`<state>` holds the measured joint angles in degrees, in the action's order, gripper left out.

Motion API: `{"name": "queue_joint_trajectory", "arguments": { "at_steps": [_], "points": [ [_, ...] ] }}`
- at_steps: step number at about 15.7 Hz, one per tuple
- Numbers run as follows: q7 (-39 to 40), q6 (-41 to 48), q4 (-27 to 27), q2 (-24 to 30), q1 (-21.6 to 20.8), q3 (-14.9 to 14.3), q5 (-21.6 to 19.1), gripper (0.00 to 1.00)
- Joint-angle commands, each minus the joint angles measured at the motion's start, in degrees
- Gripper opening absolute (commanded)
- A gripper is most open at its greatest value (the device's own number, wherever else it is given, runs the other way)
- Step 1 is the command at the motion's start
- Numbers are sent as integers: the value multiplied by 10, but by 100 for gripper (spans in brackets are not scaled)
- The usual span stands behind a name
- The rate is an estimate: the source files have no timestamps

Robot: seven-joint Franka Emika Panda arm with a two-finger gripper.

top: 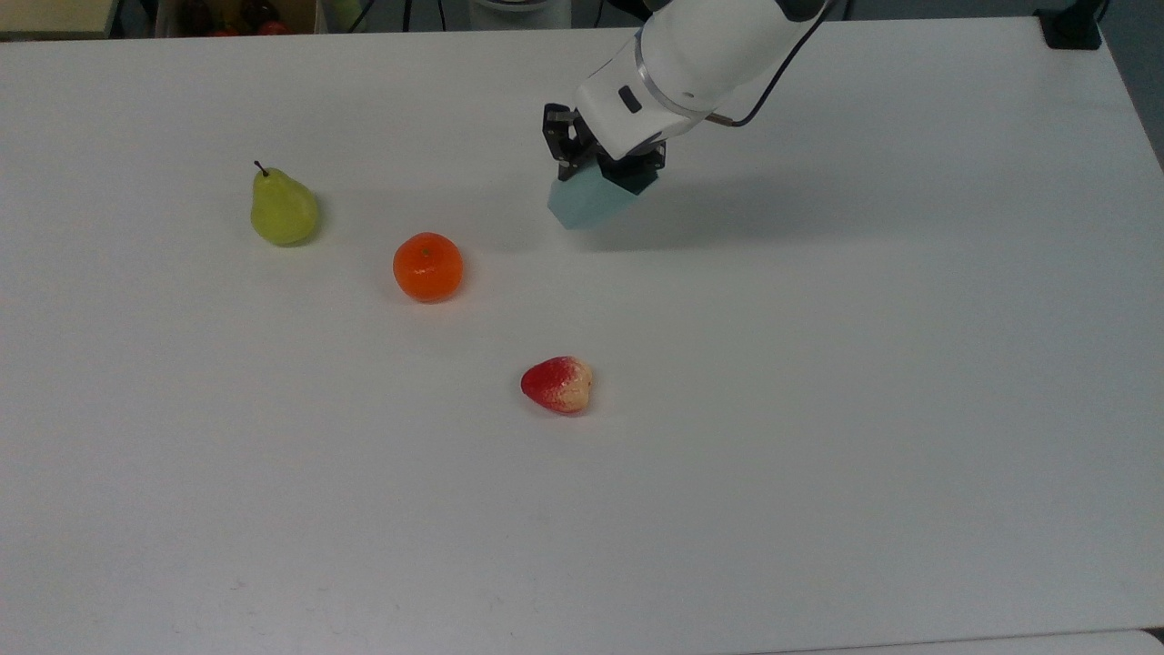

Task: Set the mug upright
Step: 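Rotate the held mug upright and set it on the table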

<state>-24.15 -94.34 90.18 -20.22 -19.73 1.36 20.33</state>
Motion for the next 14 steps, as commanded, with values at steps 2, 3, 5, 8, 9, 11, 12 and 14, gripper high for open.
{"name": "queue_joint_trajectory", "arguments": {
  "at_steps": [2, 3, 5, 8, 9, 11, 12, 14],
  "points": [
    [162, -88, 33, 6, 44, 3, -118, 0],
    [202, -108, 42, 6, 51, 3, -138, 0],
    [263, -129, 49, 2, 64, 3, -171, 0],
    [304, -145, 50, -17, 67, 3, -190, 0],
    [305, -154, 51, -21, 67, 3, -190, 1],
    [305, -161, 52, -25, 67, 3, -190, 14],
    [305, -161, 54, -25, 67, 3, -189, 29],
    [305, -161, 56, -24, 67, 3, -189, 38]
  ]
}}
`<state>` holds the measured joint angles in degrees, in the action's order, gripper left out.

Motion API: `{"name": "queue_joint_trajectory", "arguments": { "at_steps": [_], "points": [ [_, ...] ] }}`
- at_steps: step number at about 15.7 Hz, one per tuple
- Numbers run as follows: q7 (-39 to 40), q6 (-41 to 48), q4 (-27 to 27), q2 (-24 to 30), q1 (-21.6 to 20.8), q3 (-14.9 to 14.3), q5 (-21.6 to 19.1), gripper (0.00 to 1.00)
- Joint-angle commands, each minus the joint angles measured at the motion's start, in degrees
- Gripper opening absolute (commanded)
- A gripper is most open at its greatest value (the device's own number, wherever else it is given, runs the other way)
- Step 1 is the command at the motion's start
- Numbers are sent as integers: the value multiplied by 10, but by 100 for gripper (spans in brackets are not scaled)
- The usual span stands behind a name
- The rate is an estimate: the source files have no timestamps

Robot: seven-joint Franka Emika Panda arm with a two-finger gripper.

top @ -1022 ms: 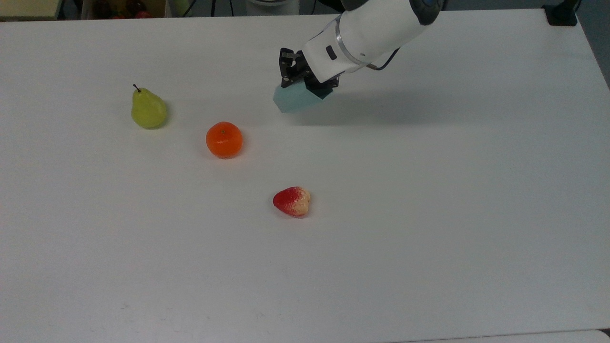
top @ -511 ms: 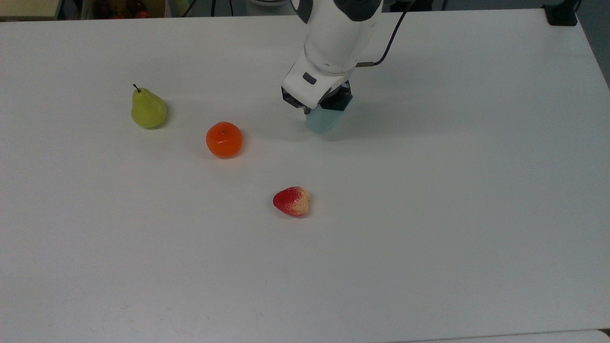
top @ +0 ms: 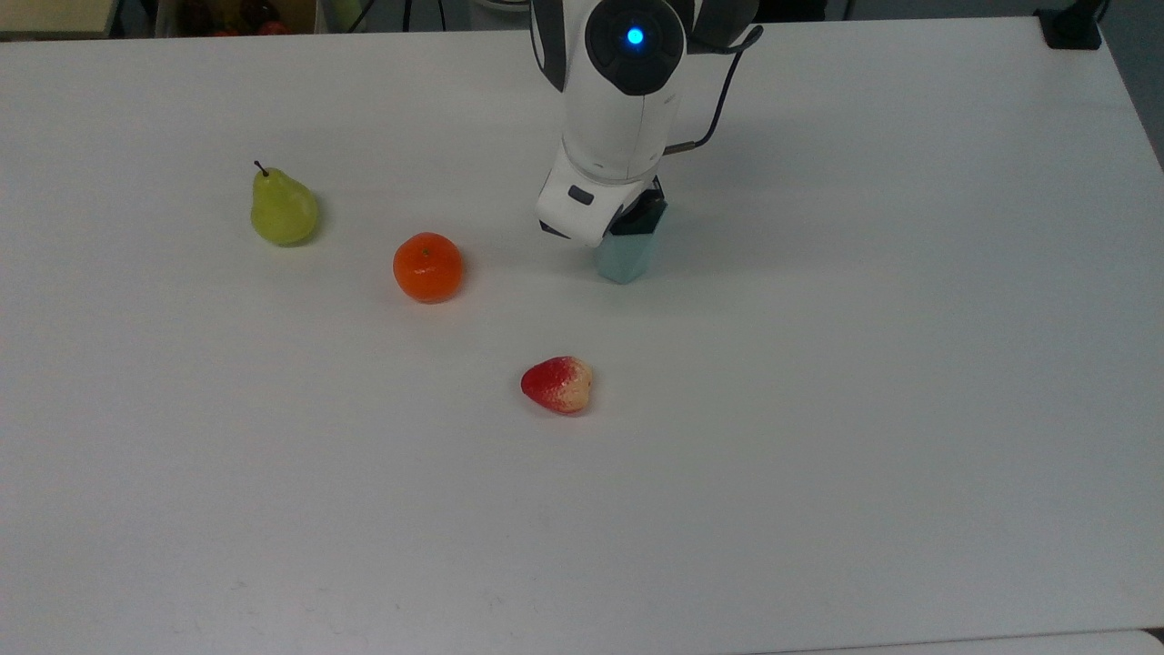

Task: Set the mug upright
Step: 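Rotate the held mug upright and set it on the table, then open the gripper and lift it away from the mug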

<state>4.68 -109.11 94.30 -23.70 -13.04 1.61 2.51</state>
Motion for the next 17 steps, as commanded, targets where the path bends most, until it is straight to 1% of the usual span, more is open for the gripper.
{"name": "queue_joint_trajectory", "arguments": {
  "at_steps": [1, 2, 3, 4, 7, 13, 17],
  "points": [
    [15, -8, 12, 13, 0, 1, -10, 56],
    [13, -4, 12, 17, 1, 1, -9, 67],
    [9, -1, 11, 22, 1, 0, -8, 81],
    [6, 7, 9, 29, 1, -1, -3, 100],
    [4, 28, 7, 70, 13, -4, 2, 100],
    [3, 77, 8, 180, 77, -4, 2, 100],
    [2, 120, 7, 225, 108, -6, 2, 100]
  ]
}}
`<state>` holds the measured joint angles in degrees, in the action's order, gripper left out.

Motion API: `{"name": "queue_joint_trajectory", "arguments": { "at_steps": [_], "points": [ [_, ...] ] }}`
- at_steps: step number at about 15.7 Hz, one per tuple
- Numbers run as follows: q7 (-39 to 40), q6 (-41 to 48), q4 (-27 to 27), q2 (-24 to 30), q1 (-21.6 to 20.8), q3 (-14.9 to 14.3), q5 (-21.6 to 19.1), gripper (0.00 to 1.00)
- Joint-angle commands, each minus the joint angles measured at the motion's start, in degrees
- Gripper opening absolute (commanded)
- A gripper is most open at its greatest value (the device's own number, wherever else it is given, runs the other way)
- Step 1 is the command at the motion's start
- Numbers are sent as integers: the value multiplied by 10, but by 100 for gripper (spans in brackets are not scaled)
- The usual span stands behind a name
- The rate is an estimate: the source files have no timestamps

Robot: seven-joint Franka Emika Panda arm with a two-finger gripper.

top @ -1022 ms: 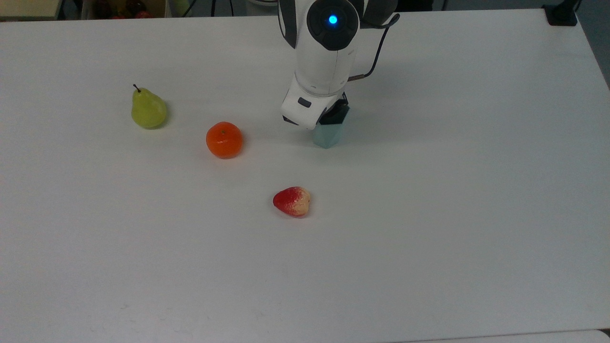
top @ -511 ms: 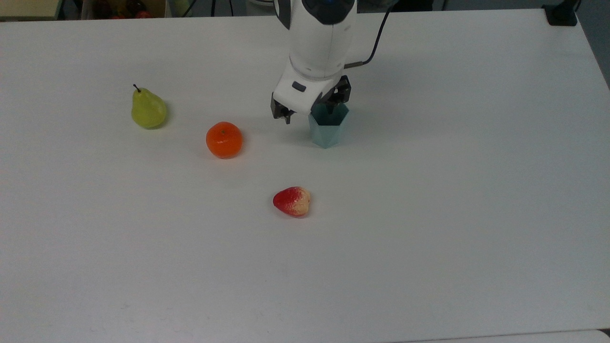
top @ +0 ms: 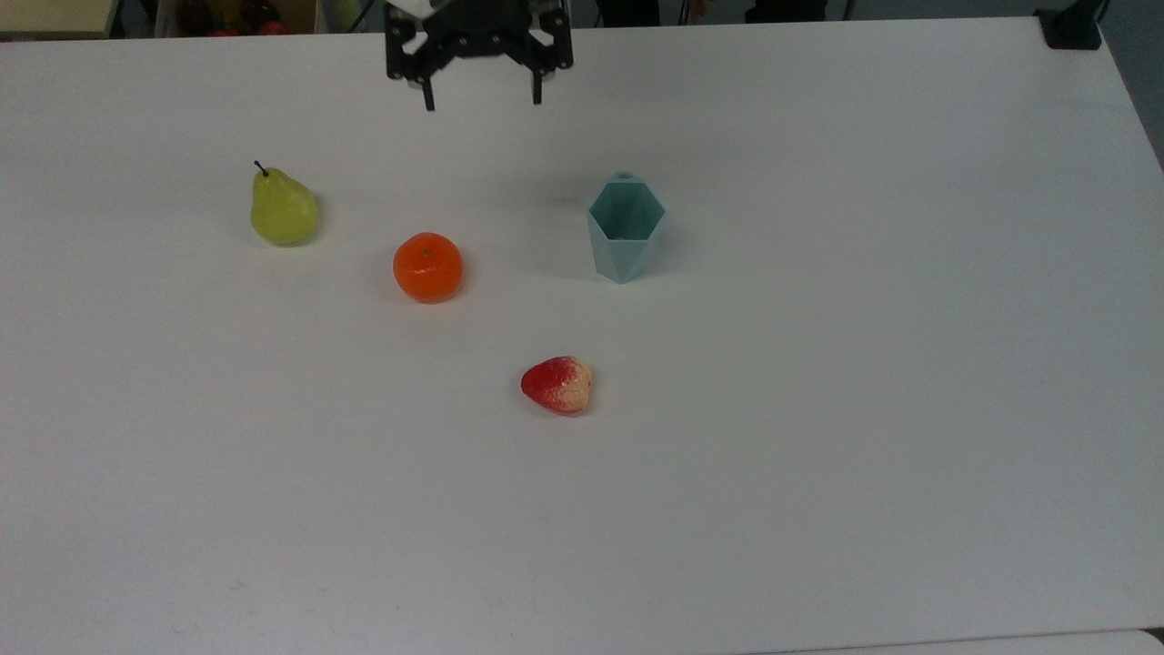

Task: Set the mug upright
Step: 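Open the gripper and lift it away from the mug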

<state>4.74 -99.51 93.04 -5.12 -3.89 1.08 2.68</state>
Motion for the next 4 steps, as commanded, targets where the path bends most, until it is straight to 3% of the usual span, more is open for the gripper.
{"name": "queue_joint_trajectory", "arguments": {
  "at_steps": [1, 4],
  "points": [
    [2, 28, 20, 45, 19, 0, 0, 100],
    [3, 45, 14, 49, 20, -1, 0, 100]
  ]
}}
